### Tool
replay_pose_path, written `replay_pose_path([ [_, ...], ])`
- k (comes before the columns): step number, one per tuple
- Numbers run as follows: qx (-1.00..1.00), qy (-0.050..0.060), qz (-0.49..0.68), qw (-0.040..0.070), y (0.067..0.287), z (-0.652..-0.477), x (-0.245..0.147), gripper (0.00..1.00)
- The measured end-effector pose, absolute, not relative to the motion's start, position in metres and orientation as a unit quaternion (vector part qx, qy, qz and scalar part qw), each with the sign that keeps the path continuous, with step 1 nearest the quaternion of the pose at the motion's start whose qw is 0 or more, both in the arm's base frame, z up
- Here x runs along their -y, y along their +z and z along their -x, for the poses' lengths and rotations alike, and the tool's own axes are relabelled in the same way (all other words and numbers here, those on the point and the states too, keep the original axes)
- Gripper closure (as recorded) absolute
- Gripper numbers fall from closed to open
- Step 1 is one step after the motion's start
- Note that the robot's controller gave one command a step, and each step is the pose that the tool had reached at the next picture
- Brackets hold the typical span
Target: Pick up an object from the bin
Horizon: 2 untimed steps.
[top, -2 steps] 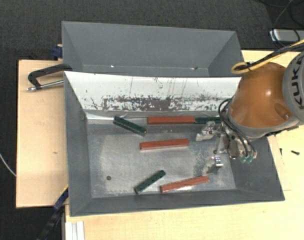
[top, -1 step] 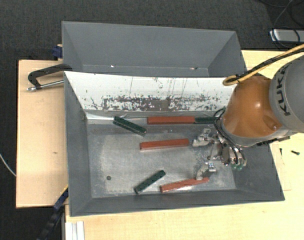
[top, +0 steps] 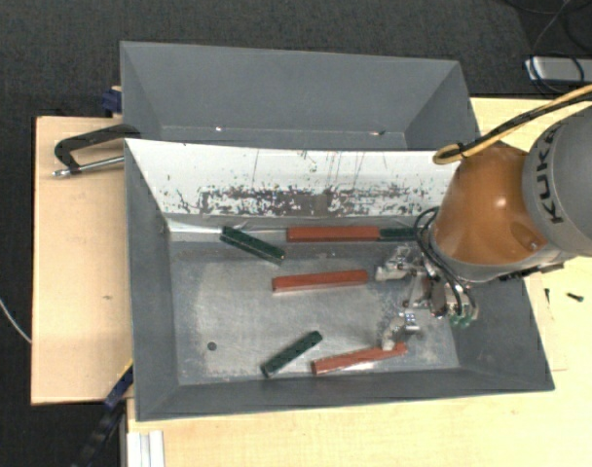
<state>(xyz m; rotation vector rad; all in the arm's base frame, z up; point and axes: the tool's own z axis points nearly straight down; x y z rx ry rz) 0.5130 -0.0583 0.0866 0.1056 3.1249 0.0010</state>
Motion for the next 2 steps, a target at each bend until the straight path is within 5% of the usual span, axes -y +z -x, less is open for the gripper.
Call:
replay_pose_path([
  [1, -1.0, 0.0, 0.019, 0.003, 0.09, -0.5, 0.046, 0.0],
  [2, -0.995, -0.001, 0.099, 0.002, 0.076, -0.502, 0.053, 1.0],
])
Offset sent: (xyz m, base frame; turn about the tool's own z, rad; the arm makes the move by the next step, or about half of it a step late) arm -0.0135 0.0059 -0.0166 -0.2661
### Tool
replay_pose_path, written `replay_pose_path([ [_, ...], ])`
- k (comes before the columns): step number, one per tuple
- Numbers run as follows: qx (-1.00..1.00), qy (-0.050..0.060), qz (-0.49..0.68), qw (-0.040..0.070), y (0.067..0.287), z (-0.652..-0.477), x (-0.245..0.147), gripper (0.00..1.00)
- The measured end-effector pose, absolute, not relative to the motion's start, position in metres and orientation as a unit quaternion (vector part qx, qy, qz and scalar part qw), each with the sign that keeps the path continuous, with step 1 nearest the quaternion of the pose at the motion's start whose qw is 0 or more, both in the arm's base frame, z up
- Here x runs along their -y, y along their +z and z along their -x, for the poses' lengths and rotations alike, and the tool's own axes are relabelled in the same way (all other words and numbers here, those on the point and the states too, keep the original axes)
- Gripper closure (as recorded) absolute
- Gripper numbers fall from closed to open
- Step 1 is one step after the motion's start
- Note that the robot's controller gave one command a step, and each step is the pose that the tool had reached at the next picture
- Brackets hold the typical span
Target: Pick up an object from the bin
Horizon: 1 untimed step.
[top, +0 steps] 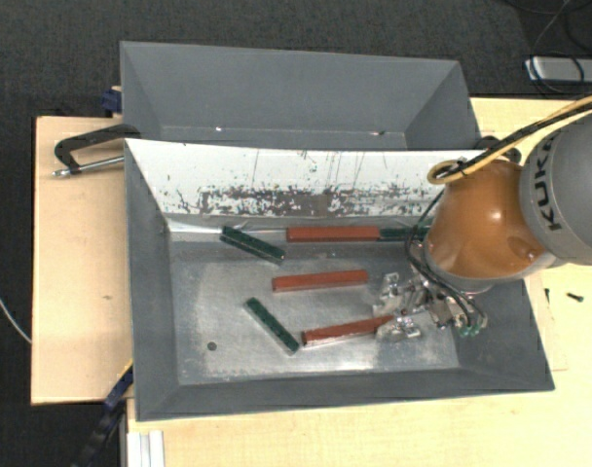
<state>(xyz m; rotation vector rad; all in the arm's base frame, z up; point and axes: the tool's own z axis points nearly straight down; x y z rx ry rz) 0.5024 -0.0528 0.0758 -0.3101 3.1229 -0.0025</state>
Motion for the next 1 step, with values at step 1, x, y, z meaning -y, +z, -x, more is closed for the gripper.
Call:
replay_pose_path([
  [1, -0.995, -0.001, 0.099, 0.002, 0.0758, -0.5024, 0.0528, 1.0],
])
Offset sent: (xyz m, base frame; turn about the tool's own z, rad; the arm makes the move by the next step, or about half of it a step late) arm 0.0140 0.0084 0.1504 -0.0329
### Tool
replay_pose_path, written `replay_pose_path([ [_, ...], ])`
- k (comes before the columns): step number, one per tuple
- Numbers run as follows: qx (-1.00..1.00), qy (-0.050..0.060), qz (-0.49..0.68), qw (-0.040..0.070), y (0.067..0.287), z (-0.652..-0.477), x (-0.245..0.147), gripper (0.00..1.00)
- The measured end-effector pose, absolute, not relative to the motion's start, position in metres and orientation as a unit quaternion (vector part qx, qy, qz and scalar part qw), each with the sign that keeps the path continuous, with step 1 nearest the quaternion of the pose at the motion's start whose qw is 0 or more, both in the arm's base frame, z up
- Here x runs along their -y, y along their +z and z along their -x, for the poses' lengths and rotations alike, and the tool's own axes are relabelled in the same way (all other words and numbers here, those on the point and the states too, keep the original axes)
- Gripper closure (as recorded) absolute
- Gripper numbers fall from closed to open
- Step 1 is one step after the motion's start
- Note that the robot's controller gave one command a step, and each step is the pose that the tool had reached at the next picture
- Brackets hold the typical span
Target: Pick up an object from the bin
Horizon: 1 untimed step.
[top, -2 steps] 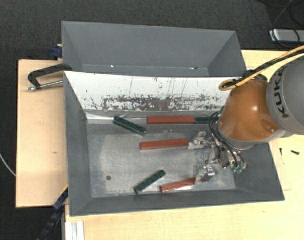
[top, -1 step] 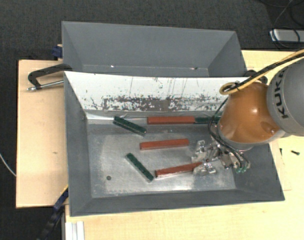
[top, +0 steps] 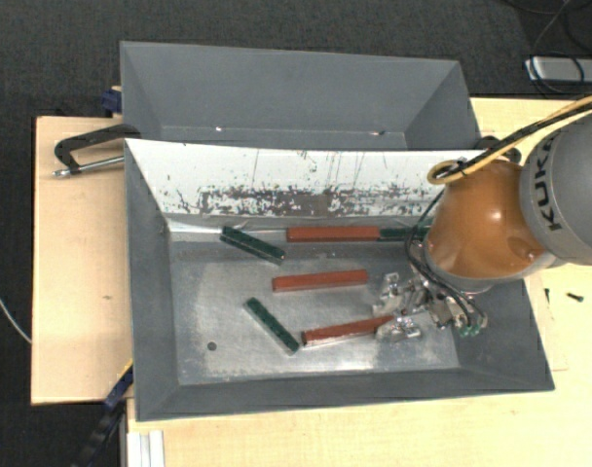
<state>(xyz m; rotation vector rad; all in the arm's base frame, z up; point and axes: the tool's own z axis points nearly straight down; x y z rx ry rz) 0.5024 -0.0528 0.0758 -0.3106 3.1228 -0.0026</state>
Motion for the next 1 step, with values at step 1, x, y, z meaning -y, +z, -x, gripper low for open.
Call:
replay_pose_path([
  [1, -0.993, 0.0, 0.115, 0.003, 0.2274, -0.5179, 0.0437, 1.0],
])
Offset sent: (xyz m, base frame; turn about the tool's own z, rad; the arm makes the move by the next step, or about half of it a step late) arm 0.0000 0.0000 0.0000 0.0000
